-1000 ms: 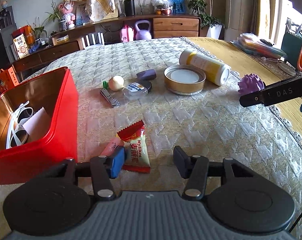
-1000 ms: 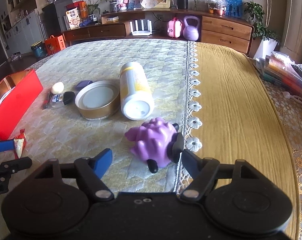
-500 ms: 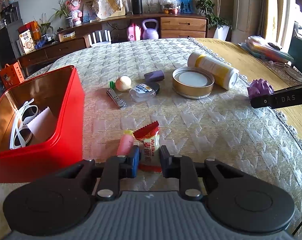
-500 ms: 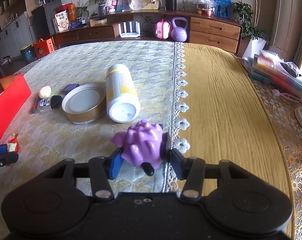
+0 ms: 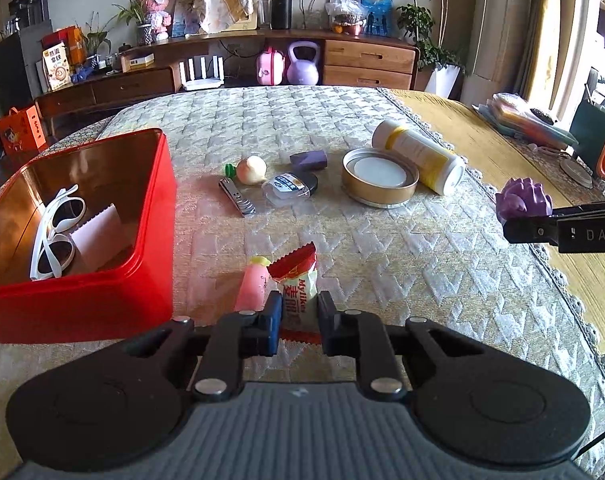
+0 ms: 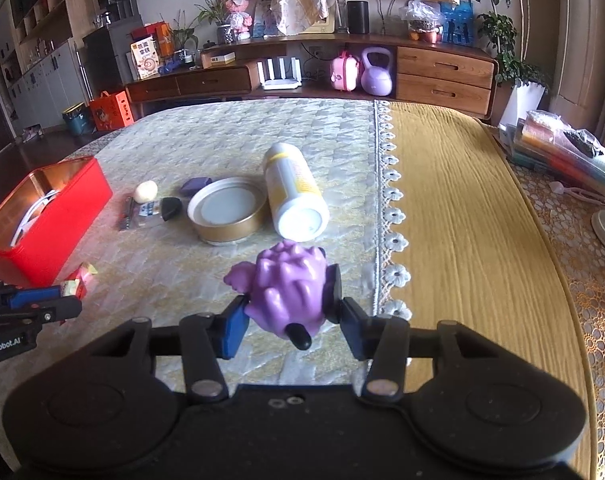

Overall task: Organize rigid objects
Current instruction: 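Carry snack packet and purple toy into the red tin and open both grippers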

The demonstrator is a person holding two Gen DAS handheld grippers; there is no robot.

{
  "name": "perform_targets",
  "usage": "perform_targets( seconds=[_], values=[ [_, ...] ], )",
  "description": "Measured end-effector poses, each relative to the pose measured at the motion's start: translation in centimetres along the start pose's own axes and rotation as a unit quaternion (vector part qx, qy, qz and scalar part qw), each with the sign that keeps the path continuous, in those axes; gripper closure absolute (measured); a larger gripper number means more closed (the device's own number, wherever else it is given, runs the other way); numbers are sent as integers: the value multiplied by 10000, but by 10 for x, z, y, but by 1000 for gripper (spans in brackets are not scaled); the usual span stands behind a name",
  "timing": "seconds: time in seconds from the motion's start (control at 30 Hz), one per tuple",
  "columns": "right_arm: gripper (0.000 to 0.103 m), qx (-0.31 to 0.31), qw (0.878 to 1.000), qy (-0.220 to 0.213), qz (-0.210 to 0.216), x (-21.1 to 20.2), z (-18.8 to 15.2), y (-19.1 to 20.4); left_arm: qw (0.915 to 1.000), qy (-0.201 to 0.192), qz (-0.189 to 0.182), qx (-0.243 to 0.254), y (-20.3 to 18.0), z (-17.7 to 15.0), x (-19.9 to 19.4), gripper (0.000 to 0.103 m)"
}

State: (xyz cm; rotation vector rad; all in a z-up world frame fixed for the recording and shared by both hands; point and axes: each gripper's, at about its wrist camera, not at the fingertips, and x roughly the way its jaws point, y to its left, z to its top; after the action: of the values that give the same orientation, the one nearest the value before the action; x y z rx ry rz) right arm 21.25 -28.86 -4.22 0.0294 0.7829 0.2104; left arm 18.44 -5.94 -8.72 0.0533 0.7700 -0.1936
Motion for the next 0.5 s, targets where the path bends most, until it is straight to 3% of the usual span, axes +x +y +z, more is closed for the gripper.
perform_targets(
  seconds=[0.5],
  values=[
    [54, -771, 9952, -138, 583, -47, 12, 79, 9997, -156, 81, -189, 15, 13, -56, 85]
  ],
)
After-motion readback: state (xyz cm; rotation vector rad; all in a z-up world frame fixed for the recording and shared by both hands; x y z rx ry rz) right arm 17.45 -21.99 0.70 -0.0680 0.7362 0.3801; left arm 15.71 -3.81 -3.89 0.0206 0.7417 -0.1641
